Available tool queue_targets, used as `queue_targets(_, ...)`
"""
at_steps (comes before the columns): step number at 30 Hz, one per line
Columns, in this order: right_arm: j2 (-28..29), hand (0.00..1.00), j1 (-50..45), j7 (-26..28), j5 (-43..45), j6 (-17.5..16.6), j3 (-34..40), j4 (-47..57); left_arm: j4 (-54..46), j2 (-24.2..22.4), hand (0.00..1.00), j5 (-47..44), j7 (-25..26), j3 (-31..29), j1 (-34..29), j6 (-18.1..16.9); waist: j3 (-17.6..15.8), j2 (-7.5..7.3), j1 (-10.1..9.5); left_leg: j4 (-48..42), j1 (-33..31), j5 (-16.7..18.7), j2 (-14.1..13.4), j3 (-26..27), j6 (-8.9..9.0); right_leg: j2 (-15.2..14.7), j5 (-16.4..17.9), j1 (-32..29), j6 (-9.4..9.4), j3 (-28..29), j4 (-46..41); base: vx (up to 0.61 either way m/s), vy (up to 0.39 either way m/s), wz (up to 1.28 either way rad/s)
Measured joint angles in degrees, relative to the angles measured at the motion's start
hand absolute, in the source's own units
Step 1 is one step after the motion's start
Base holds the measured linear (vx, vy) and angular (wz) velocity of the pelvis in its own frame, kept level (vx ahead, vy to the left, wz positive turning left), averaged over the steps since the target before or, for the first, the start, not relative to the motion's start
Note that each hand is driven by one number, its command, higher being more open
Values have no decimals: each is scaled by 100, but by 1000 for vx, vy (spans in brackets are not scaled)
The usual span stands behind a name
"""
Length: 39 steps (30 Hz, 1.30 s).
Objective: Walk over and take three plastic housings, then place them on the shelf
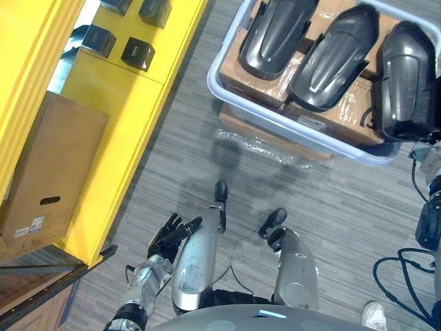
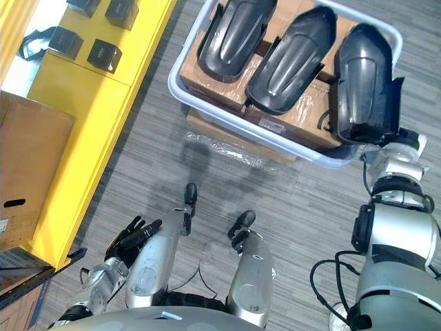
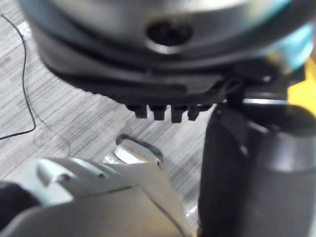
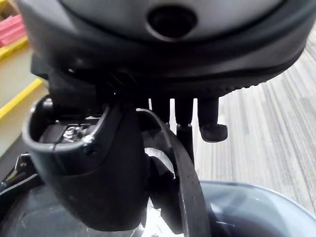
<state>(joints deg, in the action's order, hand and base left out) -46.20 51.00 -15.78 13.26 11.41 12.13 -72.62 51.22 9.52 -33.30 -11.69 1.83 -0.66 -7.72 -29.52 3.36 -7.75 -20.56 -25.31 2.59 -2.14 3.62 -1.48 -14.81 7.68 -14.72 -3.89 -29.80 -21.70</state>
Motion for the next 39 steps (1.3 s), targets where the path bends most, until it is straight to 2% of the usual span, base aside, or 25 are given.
queue_targets(5, 28, 0, -518, -513, -404, -514, 70, 498, -27, 73, 100, 26, 48, 11, -84, -169, 107, -213, 58, 335, 515, -39, -32, 101, 46, 181, -244, 552, -44, 30, 618, 59, 1, -9)
queue_targets(6, 131, 0, -762, -686, -494, -676, 66, 937, -144, 102, 100, 21, 50, -3, -209, -232, 227, -327, 129, 476, 599, -70, -28, 131, 61, 214, -323, 615, -56, 33, 784, 55, 6, -11)
queue_targets(9, 338, 0, -1367, -1048, -857, -782, 60, 2223, -750, 160, 100, -34, 93, 1, -355, -159, 463, -568, 331, 869, 852, -273, -1, 236, 62, 290, -549, 806, -85, 62, 1193, 79, -6, -13)
queue_targets(12, 748, 0, -1837, -1228, -1200, -842, 61, 3052, -1669, 178, 100, -213, 42, 52, -384, -44, 843, -758, 351, 1258, 1203, -297, 4, 398, 74, 355, -663, 1015, -103, 185, 1512, 60, -4, -24)
queue_targets(14, 993, 0, -2108, -1263, -1432, -837, 61, 3440, -2140, 178, 100, -290, -23, 92, -365, 44, 1139, -818, 396, 1435, 1316, -321, 23, 414, 89, 382, -683, 1091, -108, 191, 1638, 67, -16, -8)
queue_targets(17, 1287, 0, -2454, -1262, -1852, -828, -42, 4255, -2783, 164, 100, -587, -170, 188, -162, 82, 1508, -814, 482, 1796, 1631, -412, 48, 486, 113, 404, -733, 1280, -131, 230, 1822, 66, -10, -12)
queue_targets(21, 1498, 0, -2608, -1258, -2430, -894, -235, 5117, -3198, 159, 100, -1573, -282, 199, 261, 497, 1869, -790, 556, 2135, 1824, -562, 43, 619, 125, 487, -904, 1350, -117, 341, 2104, 36, -1, -15)
queue_targets(23, 1572, 0, -2608, -1258, -2560, -1030, -279, 5235, -3253, 147, 100, -1846, -330, 308, 488, 662, 1914, -808, 606, 2182, 1894, -591, 54, 646, 119, 498, -948, 1434, -125, 345, 2208, 27, 7, -4)
queue_targets(27, 1793, 0, -2628, -1276, -2834, -1593, -448, 5375, -3345, -19, 100, -2543, -370, 682, 927, 931, 2021, -806, 685, 2186, 1935, -614, 71, 725, 106, 501, -1057, 1494, -135, 388, 2349, 2, 31, -10)
queue_targets(29, 1933, 0, -2720, -1278, -2865, -1739, -540, 5583, -3345, -126, 100, -2581, -372, 826, 1075, 925, 2055, -806, 702, 2210, 1975, -615, 71, 771, 108, 505, -1061, 1503, -135, 457, 2371, -12, 24, -13)
queue_targets(31, 2169, 0, -2847, -1300, -2857, -1949, -649, 5859, -3338, -211, 100, -2582, -360, 964, 1133, 843, 2148, -788, 801, 2270, 1996, -631, 73, 805, 115, 509, -1062, 1486, -135, 490, 2394, -1, 13, -9)
queue_targets(33, 2420, 0, -3159, -1304, -2849, -2212, -819, 6318, -3281, -321, 100, -2574, -174, 1191, 1229, 578, 2234, -769, 865, 2290, 2025, -641, 71, 857, 116, 510, -1062, 1481, -134, 521, 2394, 2, 16, -9)
queue_targets(36, 2779, 0, -3567, -1303, -2840, -2437, -1158, 6554, -2993, -446, 100, -2553, 139, 1343, 1369, 248, 2373, -770, 943, 2315, 2106, -641, 70, 953, 116, 508, -1063, 1493, -133, 645, 2394, 2, 20, -17)
queue_targets(39, 3118, 0, -3915, -1359, -2851, -2557, -1471, 6623, -2668, -524, 100, -2519, 378, 1535, 1641, 126, 2408, -727, 966, 2435, 2188, -641, 70, 1001, 116, 517, -1063, 1490, -132, 691, 2400, -34, 19, -13)
